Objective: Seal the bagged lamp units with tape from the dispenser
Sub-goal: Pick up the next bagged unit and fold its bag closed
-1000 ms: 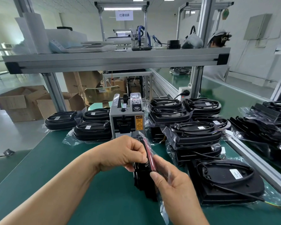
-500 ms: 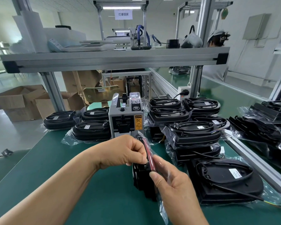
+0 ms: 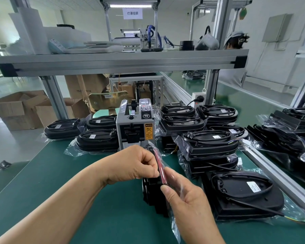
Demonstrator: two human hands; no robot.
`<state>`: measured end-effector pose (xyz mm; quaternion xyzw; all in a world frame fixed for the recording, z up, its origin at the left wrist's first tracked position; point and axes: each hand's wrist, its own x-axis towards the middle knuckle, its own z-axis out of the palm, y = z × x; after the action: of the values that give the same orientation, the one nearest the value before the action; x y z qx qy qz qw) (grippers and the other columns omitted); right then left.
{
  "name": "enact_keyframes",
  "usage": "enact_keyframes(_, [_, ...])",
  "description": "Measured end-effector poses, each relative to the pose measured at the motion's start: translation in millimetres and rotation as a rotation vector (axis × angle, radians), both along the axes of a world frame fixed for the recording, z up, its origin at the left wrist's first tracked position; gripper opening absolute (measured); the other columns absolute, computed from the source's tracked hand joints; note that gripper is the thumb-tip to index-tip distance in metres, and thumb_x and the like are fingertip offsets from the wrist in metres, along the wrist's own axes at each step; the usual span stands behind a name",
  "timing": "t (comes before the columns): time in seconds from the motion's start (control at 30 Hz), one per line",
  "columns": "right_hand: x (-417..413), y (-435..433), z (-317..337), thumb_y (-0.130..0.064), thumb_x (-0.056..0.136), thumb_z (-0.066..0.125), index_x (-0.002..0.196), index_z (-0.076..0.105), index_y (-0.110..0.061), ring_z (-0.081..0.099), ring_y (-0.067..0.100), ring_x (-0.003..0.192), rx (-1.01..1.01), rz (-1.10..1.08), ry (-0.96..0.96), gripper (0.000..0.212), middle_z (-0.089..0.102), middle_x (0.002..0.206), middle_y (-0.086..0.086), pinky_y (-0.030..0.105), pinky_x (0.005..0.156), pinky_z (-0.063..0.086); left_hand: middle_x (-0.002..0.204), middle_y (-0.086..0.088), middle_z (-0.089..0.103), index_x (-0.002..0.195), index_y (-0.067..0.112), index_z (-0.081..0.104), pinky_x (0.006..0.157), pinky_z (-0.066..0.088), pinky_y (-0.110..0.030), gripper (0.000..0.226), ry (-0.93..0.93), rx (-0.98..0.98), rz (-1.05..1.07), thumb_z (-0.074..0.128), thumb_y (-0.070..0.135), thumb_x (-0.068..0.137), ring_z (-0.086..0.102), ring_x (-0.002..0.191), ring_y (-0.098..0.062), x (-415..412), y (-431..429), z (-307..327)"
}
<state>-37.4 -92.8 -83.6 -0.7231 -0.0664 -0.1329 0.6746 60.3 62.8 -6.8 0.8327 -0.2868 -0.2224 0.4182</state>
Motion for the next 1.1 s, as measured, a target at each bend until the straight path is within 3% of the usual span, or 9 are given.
enact_keyframes(0.2, [0.8,0.9,-2.0,0.006,0.092,0.062,0.103,0.065,-0.066,0.062,-0.006,0.112,0.031,0.000,0.006,0.072,0.070,0.114,-0.025,0.006,0.090,0.045,0.060,0.007,0.052,0.065,0.017,0.063,0.056,0.037,-0.016,0.023,0.038,-0.041,0.012,0.068,0.007,0.085,0.043,0.057,-0.007,-0.2,0.3,-1.9])
enact_keyframes(0.37, [1.9,0.0,-5.1,0.004,0.091,0.064,0.109,0.069,-0.045,0.062,-0.005,0.114,0.050,-0.013,0.033,0.052,0.070,0.117,-0.023,0.019,0.099,0.046,0.064,0.003,0.052,0.069,0.013,0.063,0.060,0.036,-0.018,0.021,0.070,-0.093,0.004,0.067,0.003,0.088,0.042,0.062,-0.009,-0.1,3.1,-3.7])
enact_keyframes(0.53, [1.2,-0.3,-3.7,0.007,0.089,0.065,0.103,0.070,-0.044,0.065,-0.005,0.109,0.079,-0.011,0.020,0.053,0.072,0.111,-0.024,0.006,0.088,0.047,0.068,0.001,0.055,0.071,0.014,0.066,0.061,0.036,-0.017,0.009,0.060,-0.085,0.008,0.069,0.019,0.078,0.044,0.065,-0.011,-0.9,1.9,-4.5])
enact_keyframes(0.83, [1.0,0.1,-3.1,0.008,0.089,0.065,0.102,0.071,-0.045,0.065,-0.005,0.110,0.078,-0.005,0.005,0.055,0.072,0.112,-0.023,0.004,0.088,0.045,0.061,0.011,0.055,0.066,0.021,0.067,0.054,0.035,-0.009,0.018,0.022,-0.058,0.003,0.071,0.014,0.082,0.044,0.056,0.000,0.5,0.8,-5.6])
enact_keyframes(1.0, [0.1,-0.3,0.3,0.008,0.090,0.063,0.096,0.071,-0.058,0.064,-0.008,0.108,0.059,-0.004,0.004,0.067,0.072,0.110,-0.026,0.003,0.086,0.044,0.063,0.010,0.055,0.067,0.020,0.067,0.056,0.036,-0.011,0.017,0.009,-0.041,-0.005,0.071,0.014,0.083,0.043,0.058,-0.003,1.5,0.3,-4.5])
enact_keyframes(1.1, [-0.3,-1.4,-1.1,0.008,0.090,0.064,0.101,0.071,-0.046,0.064,-0.007,0.109,0.068,-0.009,0.017,0.056,0.071,0.111,-0.026,0.003,0.087,0.045,0.064,0.008,0.055,0.069,0.018,0.067,0.057,0.036,-0.011,0.015,0.017,-0.053,-0.004,0.071,0.014,0.083,0.044,0.060,-0.004,2.0,0.1,-4.8])
